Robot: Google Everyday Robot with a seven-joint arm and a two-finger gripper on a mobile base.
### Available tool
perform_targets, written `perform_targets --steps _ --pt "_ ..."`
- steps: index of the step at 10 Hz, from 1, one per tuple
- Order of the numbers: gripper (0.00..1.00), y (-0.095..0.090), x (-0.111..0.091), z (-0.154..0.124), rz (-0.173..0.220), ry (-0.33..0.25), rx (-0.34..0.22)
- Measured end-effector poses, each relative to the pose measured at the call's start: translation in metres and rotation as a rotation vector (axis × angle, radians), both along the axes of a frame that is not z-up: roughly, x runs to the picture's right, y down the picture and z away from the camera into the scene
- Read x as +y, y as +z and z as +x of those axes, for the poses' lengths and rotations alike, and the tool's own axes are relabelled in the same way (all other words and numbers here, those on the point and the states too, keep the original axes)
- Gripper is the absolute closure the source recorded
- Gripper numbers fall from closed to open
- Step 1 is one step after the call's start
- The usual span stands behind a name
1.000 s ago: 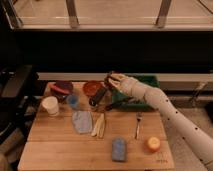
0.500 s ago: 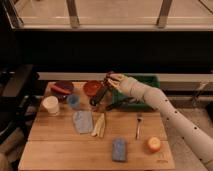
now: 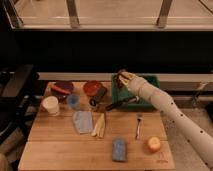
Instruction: Place grapes in tray
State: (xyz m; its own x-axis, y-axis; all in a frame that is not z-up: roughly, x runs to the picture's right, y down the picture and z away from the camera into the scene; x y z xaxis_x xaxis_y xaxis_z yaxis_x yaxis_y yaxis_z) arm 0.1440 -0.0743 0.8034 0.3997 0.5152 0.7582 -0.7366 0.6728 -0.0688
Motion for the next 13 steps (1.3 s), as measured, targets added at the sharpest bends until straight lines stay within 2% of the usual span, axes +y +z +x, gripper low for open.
perform_targets --steps 1,3,6,8,13 --pt "0.97 0.003 -0.004 0.009 0.002 0.020 0.017" --pt "0.78 0.011 -0.010 0.023 -0.006 0.066 0.051" --pt "0.46 0.020 -0.003 0.041 -0.034 0.125 0.089" --pt "0.30 0.023 0.003 0.054 -0.052 0.169 0.096" --pt "0.28 0.023 0.004 0.058 -0.056 0.180 0.098"
